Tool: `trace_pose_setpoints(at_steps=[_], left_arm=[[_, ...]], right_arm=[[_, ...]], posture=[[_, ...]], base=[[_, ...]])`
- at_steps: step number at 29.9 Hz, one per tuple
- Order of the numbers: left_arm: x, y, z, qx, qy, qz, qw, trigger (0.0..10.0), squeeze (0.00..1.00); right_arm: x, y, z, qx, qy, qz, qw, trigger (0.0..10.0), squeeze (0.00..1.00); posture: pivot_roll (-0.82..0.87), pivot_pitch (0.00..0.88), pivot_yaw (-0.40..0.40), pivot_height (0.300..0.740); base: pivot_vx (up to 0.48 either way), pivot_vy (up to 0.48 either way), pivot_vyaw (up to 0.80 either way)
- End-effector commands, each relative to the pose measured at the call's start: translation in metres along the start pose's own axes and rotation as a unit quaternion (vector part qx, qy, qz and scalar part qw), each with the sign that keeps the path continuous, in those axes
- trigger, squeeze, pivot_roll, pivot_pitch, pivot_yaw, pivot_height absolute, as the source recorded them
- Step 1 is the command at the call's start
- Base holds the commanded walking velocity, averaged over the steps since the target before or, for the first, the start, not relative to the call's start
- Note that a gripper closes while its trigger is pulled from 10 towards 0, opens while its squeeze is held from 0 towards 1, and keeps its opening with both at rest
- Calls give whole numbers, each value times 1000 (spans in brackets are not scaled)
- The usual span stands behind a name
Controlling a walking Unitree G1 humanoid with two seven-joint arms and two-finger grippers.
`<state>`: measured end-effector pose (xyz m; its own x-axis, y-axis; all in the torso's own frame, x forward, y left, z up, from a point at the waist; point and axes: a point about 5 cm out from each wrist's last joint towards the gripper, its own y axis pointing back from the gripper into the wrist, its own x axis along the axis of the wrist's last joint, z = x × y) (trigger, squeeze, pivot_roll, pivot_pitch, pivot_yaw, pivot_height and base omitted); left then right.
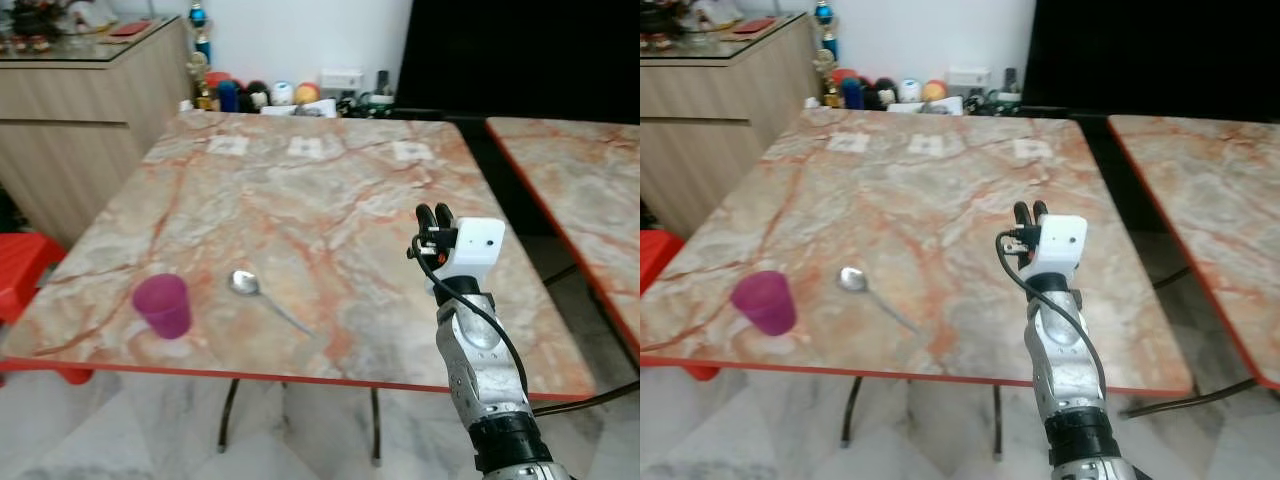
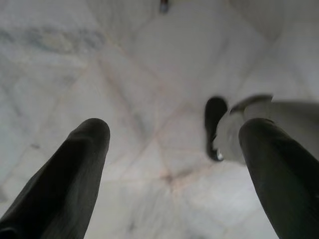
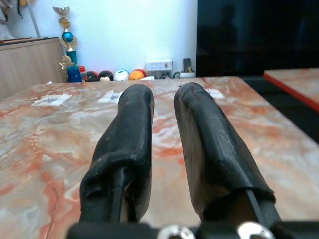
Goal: Setting the table
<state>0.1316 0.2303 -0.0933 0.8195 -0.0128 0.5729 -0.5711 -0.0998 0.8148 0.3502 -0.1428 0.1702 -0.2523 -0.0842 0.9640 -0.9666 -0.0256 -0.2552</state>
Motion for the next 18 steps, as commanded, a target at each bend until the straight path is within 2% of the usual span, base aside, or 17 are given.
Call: trace_pose_setpoints(at_steps=[1,4,7,18], left_arm=[[-5,1,0,0,-2,-11,1000,10000,0],[-4,0,2,-1,-3,-10,1000,10000,0],[-1,-1,4,-2,-3,-9,1000,10000,0],[-4,0,4,-1,-3,-11,1000,10000,0]], right_arm=[[-2,2,6,-11,-1,-6,1000,10000,0],[-3,2,6,-8,3,-6,1000,10000,0],[-2,2,6,-8,4,-5,1000,10000,0],[-5,2,5,-5,6,-9,1000,10000,0]], posture=[[34,75,3,740],[35,76,2,740],[35,76,2,740],[38,78,1,740]], base=[[0,0,0],[0,0,0],[0,0,492],[0,0,800]])
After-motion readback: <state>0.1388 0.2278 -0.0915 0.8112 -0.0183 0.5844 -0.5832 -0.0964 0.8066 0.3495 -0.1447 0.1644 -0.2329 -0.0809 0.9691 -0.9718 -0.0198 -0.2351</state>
